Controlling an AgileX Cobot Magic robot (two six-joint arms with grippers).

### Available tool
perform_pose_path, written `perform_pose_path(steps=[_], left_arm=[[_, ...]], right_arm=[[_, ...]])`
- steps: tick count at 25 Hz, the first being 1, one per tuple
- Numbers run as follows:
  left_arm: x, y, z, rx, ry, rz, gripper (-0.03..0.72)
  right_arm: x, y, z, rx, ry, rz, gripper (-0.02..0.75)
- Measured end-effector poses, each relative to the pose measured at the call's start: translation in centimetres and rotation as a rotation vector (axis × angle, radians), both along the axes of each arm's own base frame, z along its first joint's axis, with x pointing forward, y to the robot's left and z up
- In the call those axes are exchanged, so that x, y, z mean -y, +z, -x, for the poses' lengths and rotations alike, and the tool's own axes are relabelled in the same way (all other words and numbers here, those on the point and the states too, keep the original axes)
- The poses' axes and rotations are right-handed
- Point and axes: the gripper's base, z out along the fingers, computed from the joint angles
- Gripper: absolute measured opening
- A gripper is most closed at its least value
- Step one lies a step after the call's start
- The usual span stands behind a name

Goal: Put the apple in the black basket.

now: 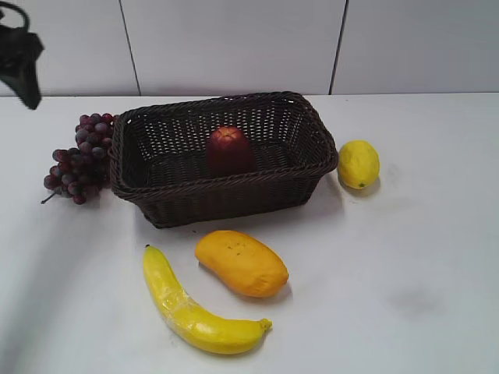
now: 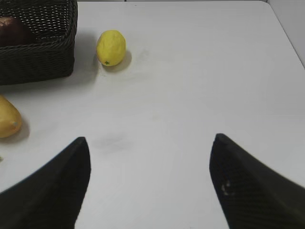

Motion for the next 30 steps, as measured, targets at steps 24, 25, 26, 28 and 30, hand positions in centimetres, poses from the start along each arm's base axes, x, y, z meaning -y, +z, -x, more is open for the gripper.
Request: perform_pose_path(steps=[24,25,26,28,30], left_arm=[[-4.3,-3.6,24.9,0.097,0.130,0.012,0.590],[-4.3,-3.9,25.6,0.115,0.130,0.013,0.590],[-4.3,-4.1,26.2,0.131,0.130,0.014,0.590],[-4.3,-4.6,27.4,0.173,0.131,0.016,0.590],[-4.3,-4.8,28.4,0.215,0.131,0.019,0.590]], right_arm=[[0.0,0.0,0.0,0.000,0.000,0.000,0.588],[0.0,0.0,0.0,0.000,0.000,0.000,0.588],[0.0,0.0,0.0,0.000,0.000,0.000,0.588],[0.0,0.0,0.0,0.000,0.000,0.000,0.588],[0.0,0.0,0.0,0.000,0.000,0.000,0.588]])
